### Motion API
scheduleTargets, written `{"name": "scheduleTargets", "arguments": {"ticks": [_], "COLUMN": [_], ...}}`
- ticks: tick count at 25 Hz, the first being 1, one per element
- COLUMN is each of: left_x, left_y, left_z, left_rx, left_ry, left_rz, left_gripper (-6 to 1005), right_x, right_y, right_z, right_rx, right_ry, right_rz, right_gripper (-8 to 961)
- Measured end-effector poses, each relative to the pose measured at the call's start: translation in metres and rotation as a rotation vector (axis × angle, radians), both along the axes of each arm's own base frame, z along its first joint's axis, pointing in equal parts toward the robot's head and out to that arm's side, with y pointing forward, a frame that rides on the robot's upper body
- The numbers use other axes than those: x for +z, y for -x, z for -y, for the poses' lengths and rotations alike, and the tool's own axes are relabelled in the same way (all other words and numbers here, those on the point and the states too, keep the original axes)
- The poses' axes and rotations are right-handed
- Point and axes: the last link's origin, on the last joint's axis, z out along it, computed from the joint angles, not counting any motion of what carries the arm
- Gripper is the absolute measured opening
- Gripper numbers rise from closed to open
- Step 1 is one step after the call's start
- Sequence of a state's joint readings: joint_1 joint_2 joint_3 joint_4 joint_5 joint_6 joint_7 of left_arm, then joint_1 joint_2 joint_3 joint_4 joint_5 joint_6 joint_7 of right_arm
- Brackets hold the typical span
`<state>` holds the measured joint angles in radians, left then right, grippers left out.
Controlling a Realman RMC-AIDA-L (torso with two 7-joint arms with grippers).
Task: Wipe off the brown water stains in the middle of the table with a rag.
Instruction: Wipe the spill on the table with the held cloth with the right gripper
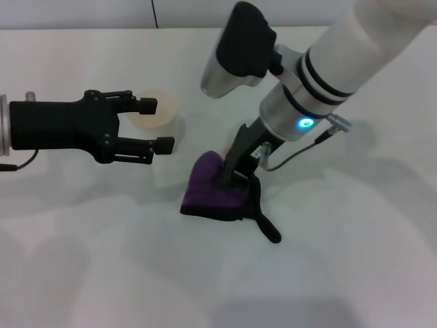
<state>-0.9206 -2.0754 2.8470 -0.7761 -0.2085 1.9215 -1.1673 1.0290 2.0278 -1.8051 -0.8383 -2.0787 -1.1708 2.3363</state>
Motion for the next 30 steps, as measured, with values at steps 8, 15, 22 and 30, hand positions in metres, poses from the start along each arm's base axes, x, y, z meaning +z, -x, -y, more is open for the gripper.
{"name": "scheduleTargets", "arguments": {"ticks": [8,15,22,30], "left_x": [0.0,-0.001,-0.001,-0.001], "left_y": [0.0,0.001,0.002,0.002], "left_z": [-0.001,0.0,0.001,0.001], "left_rx": [0.001,0.005,0.011,0.013], "left_ry": [-0.004,-0.002,-0.003,-0.003], "left_rz": [-0.005,-0.003,-0.002,0.0], "left_gripper": [861,861,861,860], "right_x": [-0.007,-0.008,-0.005,-0.001], "right_y": [0.006,-0.003,-0.011,-0.019], "right_z": [-0.006,-0.018,-0.025,-0.034], "right_rx": [0.044,0.028,0.0,-0.035], "right_ry": [-0.011,-0.065,-0.102,-0.149], "right_rz": [0.042,0.07,0.07,0.057], "right_gripper": [90,92,94,96]}}
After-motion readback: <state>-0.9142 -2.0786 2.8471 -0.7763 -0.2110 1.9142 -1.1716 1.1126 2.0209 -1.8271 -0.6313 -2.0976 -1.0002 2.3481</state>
